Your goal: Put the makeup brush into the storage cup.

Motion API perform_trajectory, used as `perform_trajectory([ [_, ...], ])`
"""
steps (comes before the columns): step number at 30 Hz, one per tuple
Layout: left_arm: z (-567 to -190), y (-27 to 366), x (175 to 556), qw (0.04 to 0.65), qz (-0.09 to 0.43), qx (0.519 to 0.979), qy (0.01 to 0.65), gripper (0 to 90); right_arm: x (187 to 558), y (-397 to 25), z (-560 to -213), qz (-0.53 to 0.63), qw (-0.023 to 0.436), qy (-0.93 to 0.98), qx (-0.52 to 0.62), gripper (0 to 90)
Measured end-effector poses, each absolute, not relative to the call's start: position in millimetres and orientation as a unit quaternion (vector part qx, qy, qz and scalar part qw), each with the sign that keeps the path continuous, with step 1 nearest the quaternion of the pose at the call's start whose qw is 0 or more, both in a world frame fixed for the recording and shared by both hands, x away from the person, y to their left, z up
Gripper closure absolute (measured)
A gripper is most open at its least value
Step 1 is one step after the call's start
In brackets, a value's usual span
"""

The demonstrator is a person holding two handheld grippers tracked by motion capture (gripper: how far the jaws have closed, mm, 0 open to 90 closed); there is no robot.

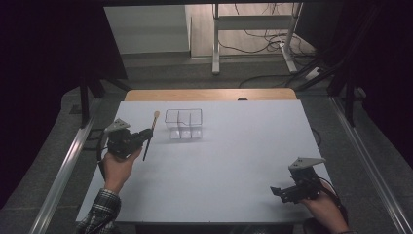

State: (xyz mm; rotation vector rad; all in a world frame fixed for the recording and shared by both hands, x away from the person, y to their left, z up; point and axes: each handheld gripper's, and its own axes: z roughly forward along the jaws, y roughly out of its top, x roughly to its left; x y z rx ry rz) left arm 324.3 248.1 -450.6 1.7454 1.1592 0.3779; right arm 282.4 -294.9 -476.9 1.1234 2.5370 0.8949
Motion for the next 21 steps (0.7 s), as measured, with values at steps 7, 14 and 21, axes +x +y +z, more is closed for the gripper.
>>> perform_trajectory([
  [7, -445.0, 244.4, 322.3, 0.509, 0.165, 0.707, 0.462, 82.6, 282.5, -295.0, -476.9, 0.306, 0.112, 0.865, 0.383, 0.0],
  [14, -441.7, 240.2, 322.3, 0.52, 0.172, 0.704, 0.453, 82.6, 282.5, -295.2, -476.8, 0.306, 0.11, 0.864, 0.384, 0.0],
  [21, -439.5, 230.4, 326.9, 0.527, 0.179, 0.704, 0.442, 82.6, 282.6, -295.4, -476.9, 0.307, 0.11, 0.863, 0.386, 0.0],
])
